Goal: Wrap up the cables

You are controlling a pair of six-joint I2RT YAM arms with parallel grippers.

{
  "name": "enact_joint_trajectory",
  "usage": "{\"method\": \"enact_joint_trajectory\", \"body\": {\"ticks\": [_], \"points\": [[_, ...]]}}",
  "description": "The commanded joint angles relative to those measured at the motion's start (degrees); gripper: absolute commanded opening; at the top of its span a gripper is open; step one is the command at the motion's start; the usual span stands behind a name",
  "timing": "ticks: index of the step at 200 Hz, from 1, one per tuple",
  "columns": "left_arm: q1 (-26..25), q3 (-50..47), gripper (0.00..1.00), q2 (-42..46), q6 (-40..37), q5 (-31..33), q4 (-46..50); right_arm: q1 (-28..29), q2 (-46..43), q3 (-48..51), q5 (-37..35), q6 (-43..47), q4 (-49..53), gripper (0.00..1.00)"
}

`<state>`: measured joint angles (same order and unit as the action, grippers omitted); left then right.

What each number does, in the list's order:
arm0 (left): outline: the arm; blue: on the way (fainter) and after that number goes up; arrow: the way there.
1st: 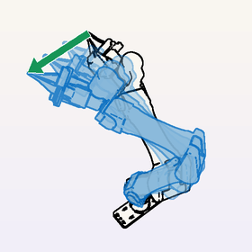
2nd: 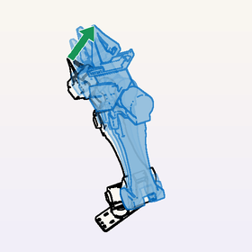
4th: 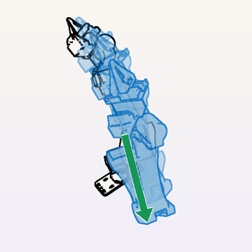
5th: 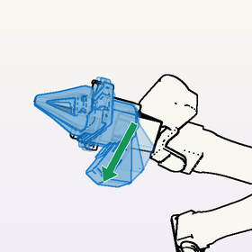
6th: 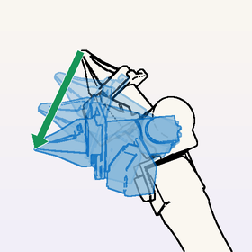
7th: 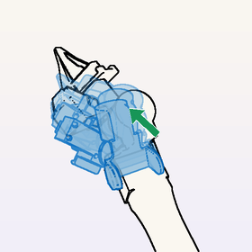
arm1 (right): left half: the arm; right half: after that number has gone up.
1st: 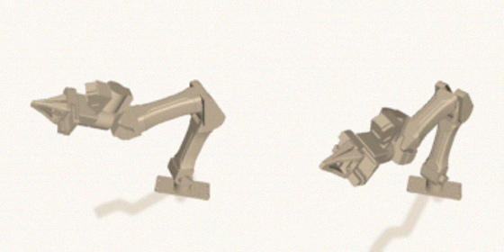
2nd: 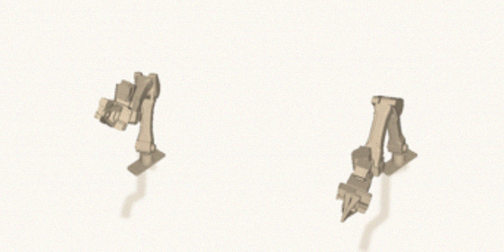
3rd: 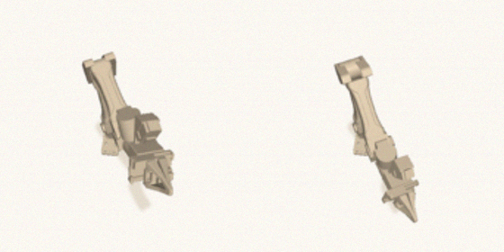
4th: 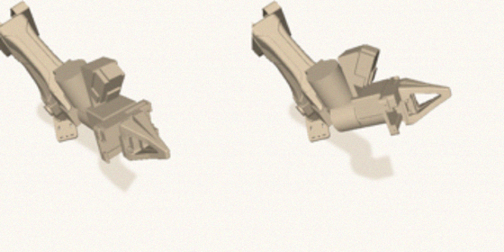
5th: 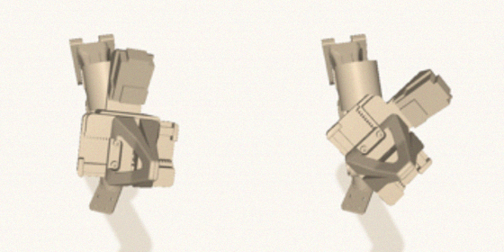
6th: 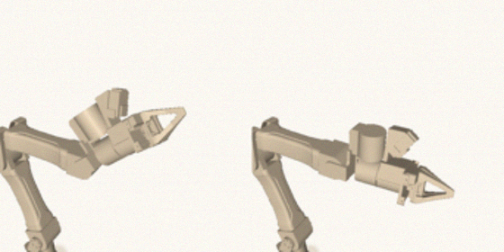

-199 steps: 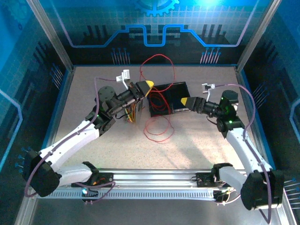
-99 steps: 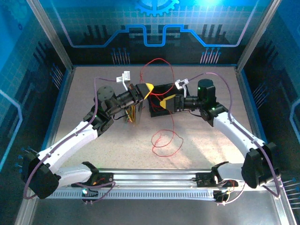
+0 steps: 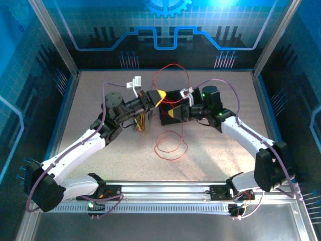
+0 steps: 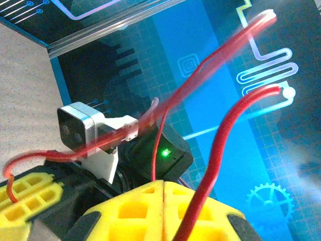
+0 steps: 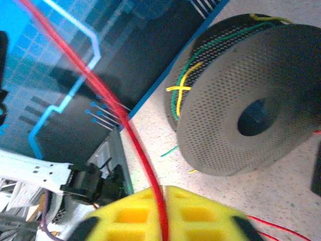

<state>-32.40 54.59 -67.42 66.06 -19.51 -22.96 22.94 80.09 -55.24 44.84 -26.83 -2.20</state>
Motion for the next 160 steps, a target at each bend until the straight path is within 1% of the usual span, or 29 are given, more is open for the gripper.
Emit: {"method": "enact_joint_trajectory", "body": {"ticks": [1, 17, 45, 61, 79, 84, 107, 120, 132, 139, 146, 160], "points": [[0.32, 1.02, 0.00, 2.10, 0.33, -1.83, -0.60, -1.74, -2.83, -2.25, -12.16, 4.25, 6.78, 0.00], [0.24, -0.01, 0.00, 4.58, -0.30, -1.85, 2.03, -4.35, -5.60, -2.57, -23.94, 4.31, 11.39, 0.00], [0.23, -3.90, 0.00, 10.65, -1.56, -0.86, 7.48, -11.29, -9.16, -4.14, -43.45, -0.01, 19.34, 0.00], [0.39, -4.92, 0.00, 14.63, -4.24, 0.59, 13.42, -14.43, -8.98, -7.89, -55.94, -2.50, 26.85, 0.00], [1.62, -4.97, 0.00, 19.09, -8.01, 3.17, 21.38, -18.28, -7.65, -11.22, -66.81, -2.41, 33.14, 0.00], [2.14, -4.70, 0.00, 20.20, -9.10, 4.00, 23.69, -19.61, -7.51, -11.68, -68.84, -2.29, 34.16, 0.00], [5.71, -1.85, 0.00, 23.51, -14.90, 8.43, 35.35, -24.36, -9.51, -9.79, -73.74, -0.96, 33.00, 0.00], [8.12, 0.22, 0.00, 23.74, -18.08, 10.86, 40.43, -25.75, -11.33, -8.16, -75.85, 0.06, 31.69, 0.00], [10.19, 1.77, 0.00, 23.08, -20.47, 13.19, 43.64, -26.46, -13.02, -6.33, -76.28, 2.36, 29.51, 0.00], [11.17, 2.79, 0.00, 22.06, -21.80, 13.94, 44.72, -26.54, -13.89, -4.80, -75.62, 4.45, 27.56, 0.00], [11.54, 3.88, 0.00, 20.52, -23.02, 14.54, 45.18, -26.54, -14.95, -2.98, -73.44, 6.78, 25.33, 0.00], [11.57, 5.52, 0.00, 16.39, -24.25, 13.32, 43.61, -26.42, -16.78, 1.57, -65.50, 9.51, 21.18, 0.00]]}}
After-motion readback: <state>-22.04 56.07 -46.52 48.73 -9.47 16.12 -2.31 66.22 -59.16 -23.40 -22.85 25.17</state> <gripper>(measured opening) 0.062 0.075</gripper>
